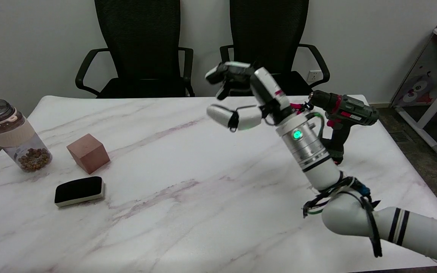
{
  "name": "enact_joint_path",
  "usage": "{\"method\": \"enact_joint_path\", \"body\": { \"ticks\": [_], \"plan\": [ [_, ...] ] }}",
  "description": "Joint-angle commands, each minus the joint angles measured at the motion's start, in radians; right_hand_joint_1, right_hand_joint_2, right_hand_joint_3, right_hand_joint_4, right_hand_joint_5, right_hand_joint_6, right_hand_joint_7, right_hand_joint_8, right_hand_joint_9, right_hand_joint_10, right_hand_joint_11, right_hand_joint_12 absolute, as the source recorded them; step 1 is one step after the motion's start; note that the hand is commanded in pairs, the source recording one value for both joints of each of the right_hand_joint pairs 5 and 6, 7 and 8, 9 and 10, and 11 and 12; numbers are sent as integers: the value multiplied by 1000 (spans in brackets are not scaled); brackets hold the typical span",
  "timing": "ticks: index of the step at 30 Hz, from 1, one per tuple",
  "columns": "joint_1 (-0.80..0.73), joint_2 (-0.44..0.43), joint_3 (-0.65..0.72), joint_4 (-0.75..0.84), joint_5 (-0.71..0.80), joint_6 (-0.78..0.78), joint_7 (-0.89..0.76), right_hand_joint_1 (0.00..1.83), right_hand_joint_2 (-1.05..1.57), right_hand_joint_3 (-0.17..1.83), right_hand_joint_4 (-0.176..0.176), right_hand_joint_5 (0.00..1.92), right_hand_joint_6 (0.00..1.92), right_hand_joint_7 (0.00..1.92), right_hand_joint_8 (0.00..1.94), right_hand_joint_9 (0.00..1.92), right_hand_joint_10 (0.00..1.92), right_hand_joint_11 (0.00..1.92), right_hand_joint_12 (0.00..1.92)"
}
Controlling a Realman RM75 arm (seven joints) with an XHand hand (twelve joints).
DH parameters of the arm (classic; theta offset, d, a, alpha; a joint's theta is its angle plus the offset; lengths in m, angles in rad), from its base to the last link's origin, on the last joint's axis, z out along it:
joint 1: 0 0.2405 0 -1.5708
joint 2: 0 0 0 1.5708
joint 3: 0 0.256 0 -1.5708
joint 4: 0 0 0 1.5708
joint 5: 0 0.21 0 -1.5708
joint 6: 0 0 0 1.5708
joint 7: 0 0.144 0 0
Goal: Pick up the power screwdriver.
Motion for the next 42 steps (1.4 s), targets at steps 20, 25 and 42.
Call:
{"method": "enact_joint_path", "body": {
  "ticks": [20,25,42],
  "plan": [
    [-152,404,463,-71,551,242,-110,996,459,879,-66,701,701,701,701,528,528,874,874],
    [-152,405,488,33,609,273,-104,992,459,894,-40,694,694,694,694,512,512,852,852],
    [-382,385,555,310,658,327,250,984,292,898,-55,647,647,647,647,518,518,791,791]
  ]
}}
